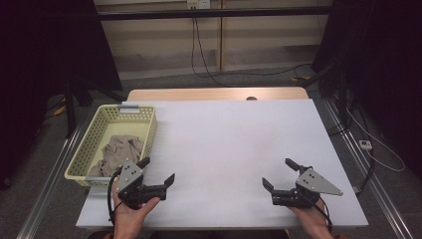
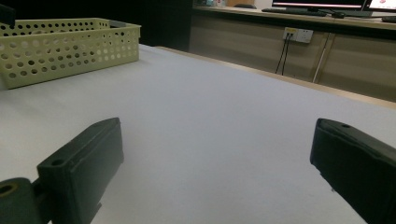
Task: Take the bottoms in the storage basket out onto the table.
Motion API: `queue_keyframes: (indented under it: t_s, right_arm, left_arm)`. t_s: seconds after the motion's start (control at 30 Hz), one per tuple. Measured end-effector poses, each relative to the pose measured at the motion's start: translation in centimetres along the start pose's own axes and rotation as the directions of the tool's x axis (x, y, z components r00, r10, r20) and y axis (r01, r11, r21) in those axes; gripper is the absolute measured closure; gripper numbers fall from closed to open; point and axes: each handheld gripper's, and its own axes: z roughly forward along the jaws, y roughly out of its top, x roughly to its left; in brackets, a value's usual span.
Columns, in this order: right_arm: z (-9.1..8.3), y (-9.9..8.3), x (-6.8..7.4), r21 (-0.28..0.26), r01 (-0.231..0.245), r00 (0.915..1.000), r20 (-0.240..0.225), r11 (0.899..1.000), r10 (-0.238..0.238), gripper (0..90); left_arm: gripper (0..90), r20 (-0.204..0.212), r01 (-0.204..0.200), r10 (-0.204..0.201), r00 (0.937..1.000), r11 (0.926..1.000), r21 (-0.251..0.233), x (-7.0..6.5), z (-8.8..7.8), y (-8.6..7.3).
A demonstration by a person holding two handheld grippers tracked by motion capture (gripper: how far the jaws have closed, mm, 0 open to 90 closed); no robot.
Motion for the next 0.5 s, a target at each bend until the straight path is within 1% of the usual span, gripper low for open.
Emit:
queue_keyframes:
  t_s: [0.07, 0.1, 0.2, 0.27, 0.33, 0.4, 0.47, 0.5]
  right_arm:
    - [0.0, -0.01, -0.08, -0.005, -0.007, 1.0, -0.004, 1.0, 0.007, 1.8]
    - [-0.04, -0.01, -0.1, -0.006, -0.015, 0.9999, -0.004, 1.0, 0.015, 1.7]
    - [-0.11, -0.02, -0.19, -0.007, -0.015, 0.9999, -0.001, 1.0, 0.015, 1.6]
    - [-0.2, -0.03, -0.19, -0.009, -0.026, 0.9997, -0.001, 1.0, 0.026, 1.3]
    - [-0.21, -0.03, -0.18, -0.011, -0.024, 0.9997, -0.001, 1.0, 0.024, 1.3]
    - [-0.21, 0.01, -0.14, -0.016, -0.031, 0.9995, 0.0, 0.999, 0.031, 1.3]
    - [-0.16, 0.04, -0.13, -0.017, -0.035, 0.9994, -0.002, 0.999, 0.035, 1.1]
    - [-0.1, 0.05, -0.13, -0.017, -0.031, 0.9995, -0.006, 0.999, 0.031, 1.1]
  left_arm:
    - [4.2, -0.002, -0.008, 0.008, 1.0, 1.0, 0.001, 0.07, -0.01, 0.1]
    - [4.2, 0.0, -0.004, 0.004, 1.0, 1.0, -0.001, 0.08, -0.01, 0.13]
    - [4.2, -0.005, -0.004, 0.004, 1.0, 1.0, -0.002, 0.22, -0.11, 0.22]
    - [4.1, -0.006, 0.003, -0.003, 1.0, 1.0, -0.003, 0.29, -0.2, 0.25]
    - [4.1, -0.007, 0.003, -0.003, 1.0, 1.0, -0.004, 0.36, -0.25, 0.27]
    - [4.0, -0.005, 0.009, -0.009, 0.9999, 1.0, 0.004, 0.39, -0.36, 0.29]
    - [3.8, -0.001, 0.009, -0.009, 1.0, 1.0, 0.001, 0.4, -0.56, 0.34]
    - [3.8, -0.005, 0.003, -0.003, 1.0, 1.0, 0.003, 0.44, -0.72, 0.39]
